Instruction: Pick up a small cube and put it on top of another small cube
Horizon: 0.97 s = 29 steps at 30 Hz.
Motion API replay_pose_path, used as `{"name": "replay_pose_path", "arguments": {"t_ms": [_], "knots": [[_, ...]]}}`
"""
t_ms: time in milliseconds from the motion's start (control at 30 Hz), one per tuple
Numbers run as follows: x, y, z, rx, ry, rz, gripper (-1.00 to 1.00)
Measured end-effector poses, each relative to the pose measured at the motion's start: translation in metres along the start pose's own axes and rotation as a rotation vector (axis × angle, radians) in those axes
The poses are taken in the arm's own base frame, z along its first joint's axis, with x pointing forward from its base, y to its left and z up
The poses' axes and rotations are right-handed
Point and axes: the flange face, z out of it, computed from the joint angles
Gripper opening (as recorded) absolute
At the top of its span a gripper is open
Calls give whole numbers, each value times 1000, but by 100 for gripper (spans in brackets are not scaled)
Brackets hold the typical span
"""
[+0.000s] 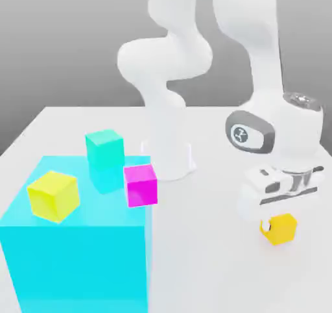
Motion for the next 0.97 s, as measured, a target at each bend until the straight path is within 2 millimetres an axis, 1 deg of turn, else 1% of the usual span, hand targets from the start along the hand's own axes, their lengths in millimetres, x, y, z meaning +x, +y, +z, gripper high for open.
{"name": "replay_pose_path", "arguments": {"t_ms": [100, 133, 200, 300, 400, 467, 567, 633, 700, 733, 767, 833, 867, 967], "knots": [[2, 2, -23, -6, 4, 2, -100], [17, 5, -32, -13, 11, 33, -100], [56, 16, -52, -27, 26, 118, -100], [110, 36, -89, -44, 42, 235, -100], [152, 59, -131, -52, 47, 335, -100], [177, 80, -161, -52, 45, 405, -100], [210, 121, -208, -42, 33, 517, -100], [227, 152, -241, -29, 22, 589, -100], [237, 185, -273, -12, 8, 657, -100], [240, 194, -273, -7, 5, 674, -100], [241, 198, -265, -4, 3, 682, -100], [242, 201, -239, -2, 1, 688, -100], [242, 202, -229, -2, 1, 689, 100], [242, 202, -229, -2, 1, 689, 100]]}}
